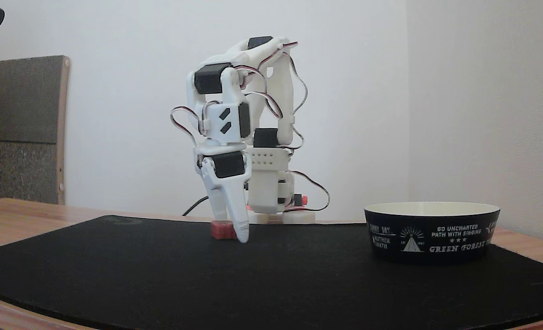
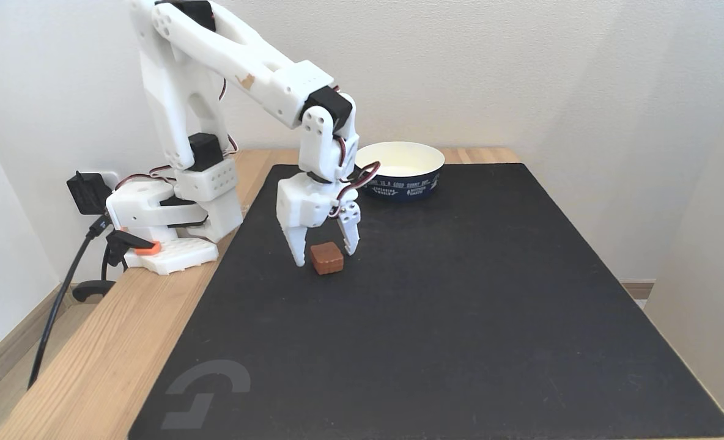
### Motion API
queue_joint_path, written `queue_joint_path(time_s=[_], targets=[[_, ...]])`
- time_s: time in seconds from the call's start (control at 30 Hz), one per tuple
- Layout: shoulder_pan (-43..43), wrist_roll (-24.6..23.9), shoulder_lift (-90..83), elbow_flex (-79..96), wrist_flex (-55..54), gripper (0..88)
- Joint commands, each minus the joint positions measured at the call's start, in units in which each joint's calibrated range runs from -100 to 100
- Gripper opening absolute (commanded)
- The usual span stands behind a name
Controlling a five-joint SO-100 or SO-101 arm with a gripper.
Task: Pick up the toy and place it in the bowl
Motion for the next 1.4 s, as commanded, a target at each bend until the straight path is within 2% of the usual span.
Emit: queue_joint_path(time_s=[0.0,0.13,0.2,0.23,0.33,0.37,0.4,0.67,0.83,0.97,1.0,1.13,1.17,1.37], targets=[[-0.48,-0.46,0.46,0.52,-1.44,29.5],[-0.48,-0.46,0.46,0.70,-1.44,29.2],[-0.48,-0.46,0.46,0.70,-1.44,26.2],[-0.48,-0.46,0.46,0.70,-1.44,18.3],[-0.48,-0.46,0.46,0.70,-1.52,3.0],[-0.48,-0.46,0.46,0.70,-1.52,1.0],[-0.48,-0.46,0.46,0.70,-1.52,3.4],[-2.74,-0.46,-1.29,-2.46,-3.05,2.3],[-11.52,-3.90,-10.04,-9.49,-4.23,2.3],[-25.49,-6.51,-16.13,-8.41,-9.23,2.3],[-29.59,-7.77,-16.55,-8.23,-12.95,2.3],[-35.11,-10.38,-16.46,-5.07,-24.38,2.3],[-38.29,-11.05,-16.46,-2.01,-30.48,2.3],[-51.25,-13.98,-17.30,5.20,-42.76,2.6]])
